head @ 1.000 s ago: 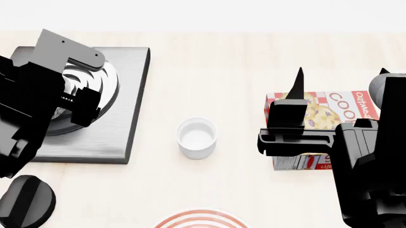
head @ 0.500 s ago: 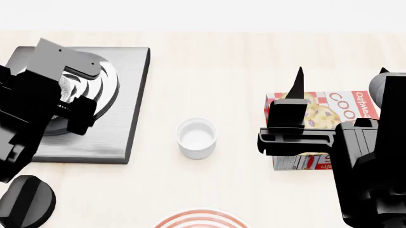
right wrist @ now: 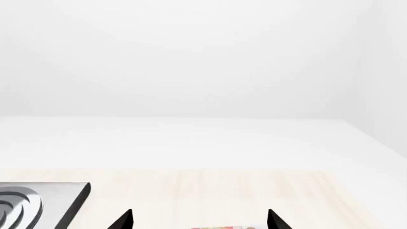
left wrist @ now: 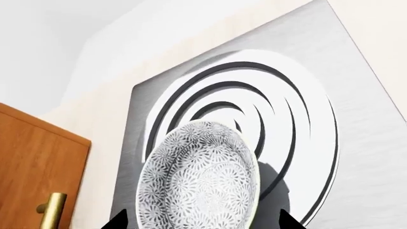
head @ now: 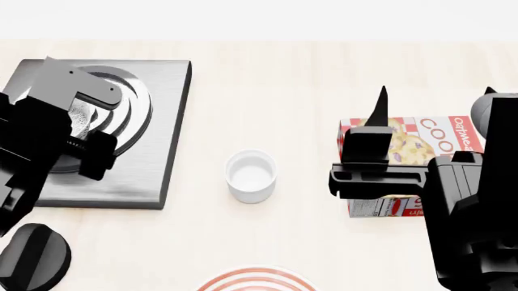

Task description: Pick the akita bowl on the stove and place it on the plate.

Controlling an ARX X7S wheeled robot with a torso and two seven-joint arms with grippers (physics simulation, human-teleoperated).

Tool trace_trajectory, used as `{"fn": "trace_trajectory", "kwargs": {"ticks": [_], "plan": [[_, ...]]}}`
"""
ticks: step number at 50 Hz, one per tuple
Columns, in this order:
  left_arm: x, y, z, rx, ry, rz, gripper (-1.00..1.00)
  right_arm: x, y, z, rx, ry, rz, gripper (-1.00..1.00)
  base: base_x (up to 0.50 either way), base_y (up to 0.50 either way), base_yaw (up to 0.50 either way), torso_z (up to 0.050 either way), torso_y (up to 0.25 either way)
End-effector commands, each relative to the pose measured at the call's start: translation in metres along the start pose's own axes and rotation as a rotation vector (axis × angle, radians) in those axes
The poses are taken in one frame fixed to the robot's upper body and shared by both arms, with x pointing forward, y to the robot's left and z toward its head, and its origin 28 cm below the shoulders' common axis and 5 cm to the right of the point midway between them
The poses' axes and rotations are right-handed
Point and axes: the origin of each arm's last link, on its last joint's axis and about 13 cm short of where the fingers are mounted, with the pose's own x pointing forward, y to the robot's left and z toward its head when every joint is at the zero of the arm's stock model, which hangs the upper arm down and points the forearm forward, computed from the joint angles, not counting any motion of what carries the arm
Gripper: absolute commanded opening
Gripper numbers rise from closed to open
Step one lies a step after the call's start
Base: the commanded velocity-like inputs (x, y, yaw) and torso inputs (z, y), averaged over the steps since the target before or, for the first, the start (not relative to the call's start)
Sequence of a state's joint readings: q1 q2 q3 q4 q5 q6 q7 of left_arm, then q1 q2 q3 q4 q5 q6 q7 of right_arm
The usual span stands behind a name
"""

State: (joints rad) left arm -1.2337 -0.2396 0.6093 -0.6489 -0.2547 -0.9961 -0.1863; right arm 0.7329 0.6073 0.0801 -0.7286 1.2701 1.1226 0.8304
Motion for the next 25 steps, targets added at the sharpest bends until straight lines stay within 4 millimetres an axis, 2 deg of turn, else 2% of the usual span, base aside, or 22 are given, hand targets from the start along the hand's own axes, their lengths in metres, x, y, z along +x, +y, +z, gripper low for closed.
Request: {"fn": "trace_trajectory", "kwargs": {"ticks": [1,25], "plan": [[0.0017,0.0038,-0.0025,0.005,0.004,-0.002,1.00,0.0000,-0.0001,-0.0006,0.000,0.000,0.000,1.00,0.00,0.00,0.00,0.000,0.000],[0.0074,0.0079,-0.0097,0.021,0.007,-0.005,1.00,0.0007,-0.0007,-0.0038,0.000,0.001,-0.001,1.00,0.00,0.00,0.00,0.000,0.000]]}}
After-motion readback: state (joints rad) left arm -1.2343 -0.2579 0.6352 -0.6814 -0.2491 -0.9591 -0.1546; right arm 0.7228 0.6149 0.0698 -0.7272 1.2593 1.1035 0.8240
